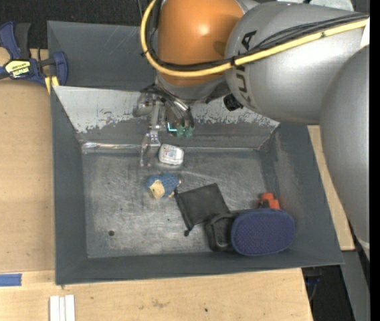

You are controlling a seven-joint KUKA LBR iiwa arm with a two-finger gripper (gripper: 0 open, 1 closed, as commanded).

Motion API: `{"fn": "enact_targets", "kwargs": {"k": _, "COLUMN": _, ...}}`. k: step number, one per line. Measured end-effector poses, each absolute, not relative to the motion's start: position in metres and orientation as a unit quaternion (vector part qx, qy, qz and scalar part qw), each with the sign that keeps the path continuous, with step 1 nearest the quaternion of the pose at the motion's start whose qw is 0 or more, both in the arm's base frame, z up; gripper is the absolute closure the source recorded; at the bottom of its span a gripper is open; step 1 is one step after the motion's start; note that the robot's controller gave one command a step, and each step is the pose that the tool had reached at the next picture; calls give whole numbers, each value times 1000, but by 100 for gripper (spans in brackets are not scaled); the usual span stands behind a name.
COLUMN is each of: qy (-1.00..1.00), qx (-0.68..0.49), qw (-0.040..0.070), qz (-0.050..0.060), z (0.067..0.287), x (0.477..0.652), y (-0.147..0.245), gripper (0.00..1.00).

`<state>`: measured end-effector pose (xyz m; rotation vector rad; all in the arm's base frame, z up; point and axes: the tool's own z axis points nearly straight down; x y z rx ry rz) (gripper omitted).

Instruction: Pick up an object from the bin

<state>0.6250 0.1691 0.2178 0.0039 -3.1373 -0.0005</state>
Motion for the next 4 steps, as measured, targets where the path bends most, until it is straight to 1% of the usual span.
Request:
{"fn": "enact_targets", "kwargs": {"k": 1, "qy": -1000, "qx": -9, "qw": 3, "qz": 1, "z": 102, "x": 596, "y": 113, "gripper": 0}}
{"fn": "enact_targets", "kwargs": {"k": 2, "qy": -997, "qx": -75, "qw": -6, "qz": -3, "z": 74, "x": 577, "y": 82, "gripper": 0}}
{"fn": "enact_targets", "kwargs": {"k": 3, "qy": -997, "qx": -76, "qw": -11, "qz": -3, "z": 77, "x": 580, "y": 81, "gripper": 100}}
{"fn": "enact_targets", "kwargs": {"k": 4, "qy": -994, "qx": 108, "qw": -5, "qz": 0, "z": 250, "x": 576, "y": 39, "gripper": 100}}
